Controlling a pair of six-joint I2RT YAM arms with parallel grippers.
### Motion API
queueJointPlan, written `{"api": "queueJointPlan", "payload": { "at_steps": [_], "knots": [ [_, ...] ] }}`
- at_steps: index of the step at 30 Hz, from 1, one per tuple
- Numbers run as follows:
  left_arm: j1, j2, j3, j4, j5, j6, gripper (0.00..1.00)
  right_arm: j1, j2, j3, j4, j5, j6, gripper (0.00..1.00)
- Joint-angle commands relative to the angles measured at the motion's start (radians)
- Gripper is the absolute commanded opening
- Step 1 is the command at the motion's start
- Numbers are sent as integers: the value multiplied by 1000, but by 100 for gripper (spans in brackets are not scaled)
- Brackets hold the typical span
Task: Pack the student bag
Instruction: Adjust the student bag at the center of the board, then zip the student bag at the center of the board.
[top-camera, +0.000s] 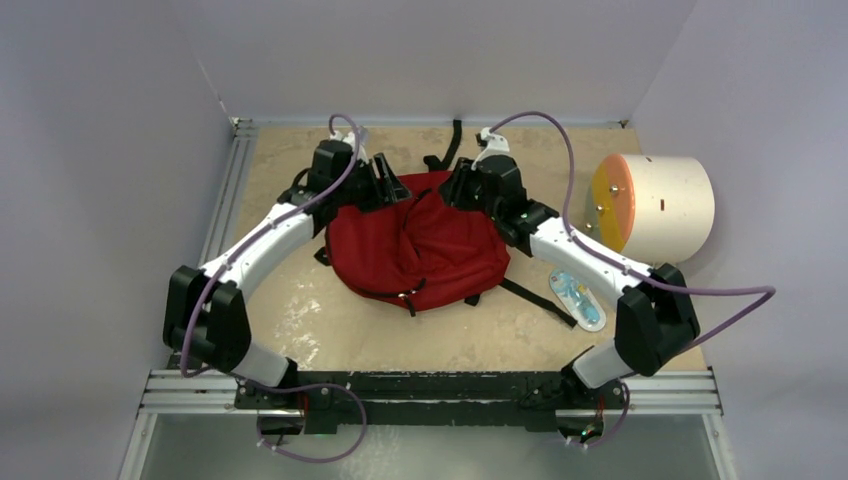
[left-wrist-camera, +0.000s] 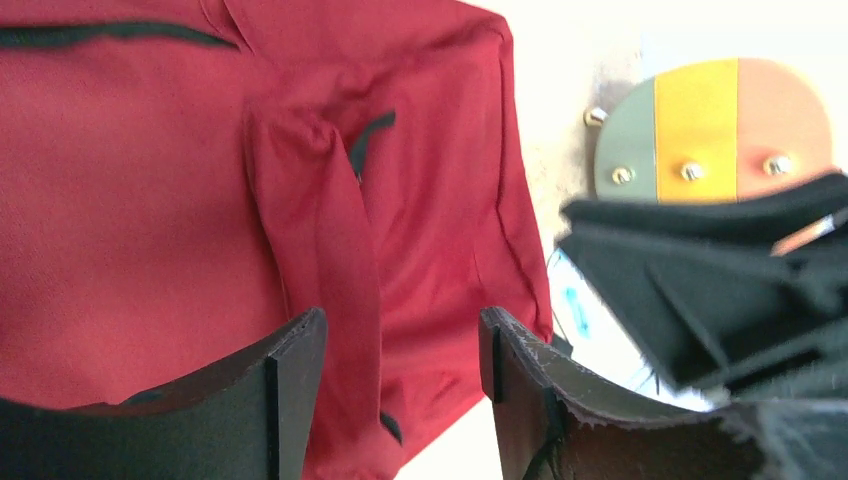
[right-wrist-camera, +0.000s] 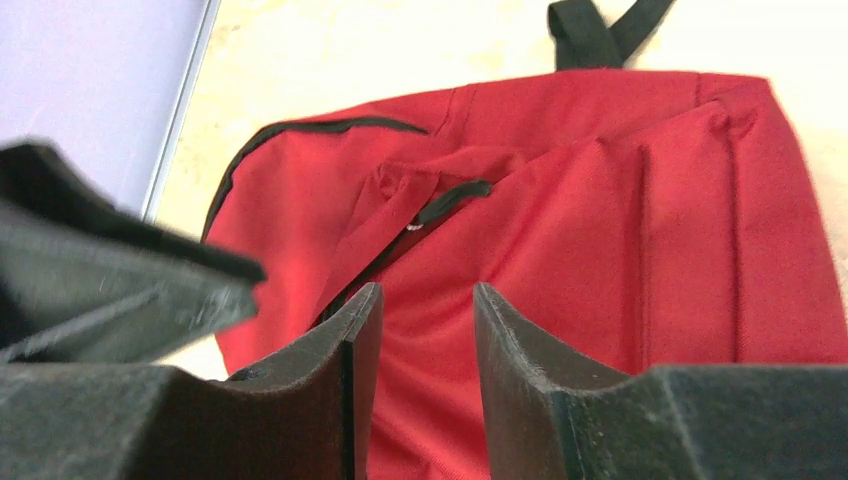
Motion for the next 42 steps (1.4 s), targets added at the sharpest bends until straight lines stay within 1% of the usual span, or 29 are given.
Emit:
{"api": "queueJointPlan", "payload": {
  "at_steps": [1, 3, 5, 8, 12, 15, 19, 20, 24, 25, 28, 34, 37, 42],
  "knots": [
    [22, 125, 138, -66, -80, 36, 57, 7, -28, 4, -5, -89, -24, 43],
    [23, 193, 182, -81, -93, 38, 57, 12, -56, -36, -7, -76, -33, 45],
    [23, 246, 207, -72, -94, 35, 57, 17, -99, -101, 5, -110, -10, 49],
    [24, 309, 241, -75, -93, 27, 57, 41, -181, -207, 23, -149, 43, 52],
    [25, 358, 255, -70, -95, 25, 56, 97, -238, -310, 36, -178, 135, 56],
    [25, 382, 261, -65, -87, 25, 55, 154, -243, -370, 84, -187, 196, 59],
    [25, 403, 264, -52, -75, 24, 52, 189, -198, -399, 140, -148, 212, 59],
    [25, 407, 264, -50, -76, 23, 50, 191, -185, -407, 160, -130, 210, 59],
    [26, 413, 260, -37, -75, 23, 41, 195, -116, -434, 222, -67, 197, 50],
    [26, 414, 261, -33, -73, 24, 38, 196, -94, -439, 227, -53, 195, 48],
    [30, 430, 273, -23, -68, 26, 33, 208, -36, -455, 216, -22, 196, 38],
    [46, 501, 336, -23, -63, 32, 11, 263, 17, -526, 200, -6, 224, 22],
    [56, 528, 369, -29, -53, 34, 5, 291, 12, -558, 202, -3, 246, 18],
    [63, 522, 390, -26, -24, 42, 1, 307, -64, -550, 202, -22, 228, 17]
  ]
}}
